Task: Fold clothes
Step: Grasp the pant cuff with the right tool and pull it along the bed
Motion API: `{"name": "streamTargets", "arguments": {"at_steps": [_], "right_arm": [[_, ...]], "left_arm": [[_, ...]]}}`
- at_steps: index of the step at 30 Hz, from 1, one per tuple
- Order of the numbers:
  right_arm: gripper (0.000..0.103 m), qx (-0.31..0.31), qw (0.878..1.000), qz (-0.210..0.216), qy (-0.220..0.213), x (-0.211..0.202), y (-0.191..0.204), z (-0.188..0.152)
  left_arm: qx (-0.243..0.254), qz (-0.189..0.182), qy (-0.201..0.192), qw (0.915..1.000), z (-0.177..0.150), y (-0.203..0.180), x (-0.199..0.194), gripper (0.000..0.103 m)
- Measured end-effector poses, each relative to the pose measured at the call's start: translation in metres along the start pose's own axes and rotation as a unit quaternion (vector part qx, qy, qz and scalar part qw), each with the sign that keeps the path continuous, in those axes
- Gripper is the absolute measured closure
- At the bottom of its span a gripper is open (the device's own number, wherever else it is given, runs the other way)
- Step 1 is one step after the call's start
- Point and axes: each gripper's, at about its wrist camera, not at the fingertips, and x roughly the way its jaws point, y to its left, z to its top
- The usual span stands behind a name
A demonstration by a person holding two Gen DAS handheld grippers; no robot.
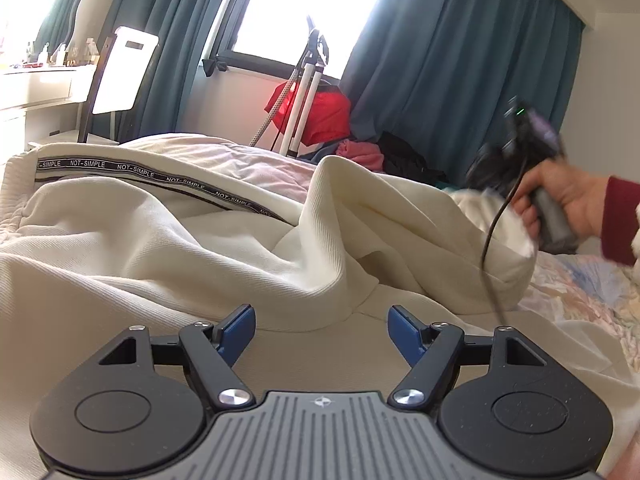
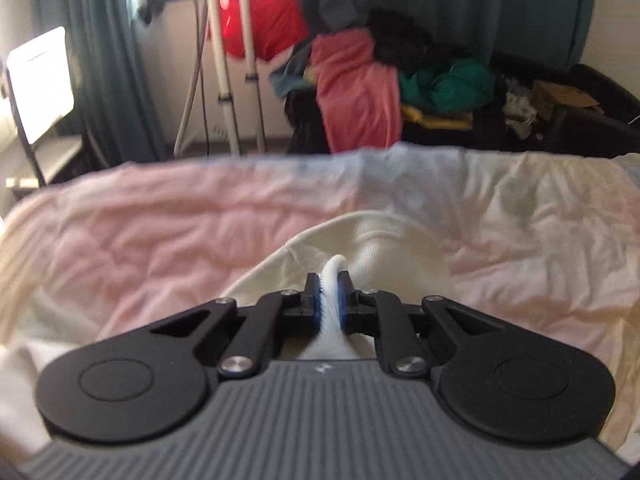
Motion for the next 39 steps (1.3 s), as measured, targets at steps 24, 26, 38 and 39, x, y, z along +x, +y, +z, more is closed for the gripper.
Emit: {"name": "streamTargets", "arguments": {"at_steps": [24, 26, 38, 39], "right_arm": [[0.035, 0.496, 0.861, 0.041, -0.102, -0.046, -0.329, -0.231], [0.017, 0.483, 0.866, 0.068, -0.109, -0.047, -0.323, -0.224], [0.095, 0.327, 0.933, -0.047, -0.144, -0.070, -0.285, -0.136], [0.095, 0.325, 0.928, -0.049, -0.175, -0.080, -0.287, -0.127]], "left_arm": [[0.034, 0.011, 0.007, 0.9993, -0.010, -0.020, 0.003, 0.029], [0.033, 0.012, 0.011, 0.9993, -0.011, -0.020, 0.005, 0.029], [0.033, 0.012, 0.010, 0.9993, -0.013, -0.018, 0.007, 0.029], [0.033, 0.012, 0.009, 0.9994, -0.013, -0.018, 0.006, 0.029]]}}
